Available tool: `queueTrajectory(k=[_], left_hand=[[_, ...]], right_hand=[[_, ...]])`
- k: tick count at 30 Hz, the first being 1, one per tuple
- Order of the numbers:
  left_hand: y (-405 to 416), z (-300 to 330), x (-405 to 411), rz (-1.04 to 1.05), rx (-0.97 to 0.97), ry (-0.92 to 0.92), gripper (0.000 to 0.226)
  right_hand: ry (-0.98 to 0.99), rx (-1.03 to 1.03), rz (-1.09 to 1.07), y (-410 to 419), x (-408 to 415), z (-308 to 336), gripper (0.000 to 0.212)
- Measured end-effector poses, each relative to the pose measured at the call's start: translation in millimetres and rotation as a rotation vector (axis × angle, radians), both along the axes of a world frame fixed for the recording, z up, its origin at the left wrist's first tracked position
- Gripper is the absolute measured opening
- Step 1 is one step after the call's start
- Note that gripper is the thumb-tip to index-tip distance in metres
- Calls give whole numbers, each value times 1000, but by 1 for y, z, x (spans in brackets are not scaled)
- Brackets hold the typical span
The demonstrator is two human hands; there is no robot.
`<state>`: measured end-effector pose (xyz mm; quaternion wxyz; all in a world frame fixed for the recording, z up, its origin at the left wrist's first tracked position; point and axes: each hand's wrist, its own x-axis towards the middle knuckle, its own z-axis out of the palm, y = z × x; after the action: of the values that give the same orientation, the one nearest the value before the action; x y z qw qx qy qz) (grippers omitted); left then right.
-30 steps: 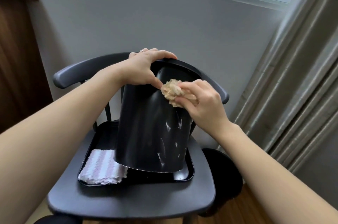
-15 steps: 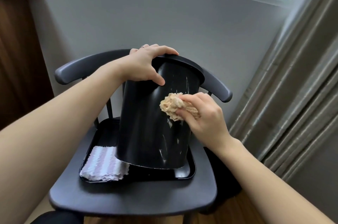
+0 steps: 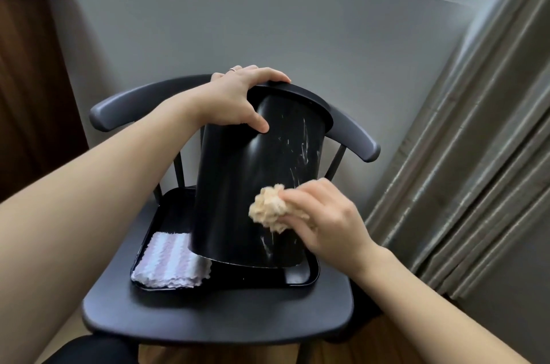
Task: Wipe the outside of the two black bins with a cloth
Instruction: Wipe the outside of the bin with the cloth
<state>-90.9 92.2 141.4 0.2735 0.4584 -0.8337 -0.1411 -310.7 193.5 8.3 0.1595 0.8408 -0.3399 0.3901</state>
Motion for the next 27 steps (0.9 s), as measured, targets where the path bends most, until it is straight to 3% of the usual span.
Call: queueTrajectory(k=[3, 11, 21, 27], left_hand=[[0, 0, 0, 1, 0, 4, 82], [-3, -1, 1, 9, 25, 14, 81], [-2, -2, 0, -15, -19, -13, 82], [-6, -2, 1, -21, -15, -20, 82]], right_hand=[[-83, 28, -41, -3, 4, 3, 25], [186, 63, 157, 20, -4, -27, 15], [-203, 11, -123, -40, 6, 46, 27], [-4, 12, 56, -25, -1, 22, 23]])
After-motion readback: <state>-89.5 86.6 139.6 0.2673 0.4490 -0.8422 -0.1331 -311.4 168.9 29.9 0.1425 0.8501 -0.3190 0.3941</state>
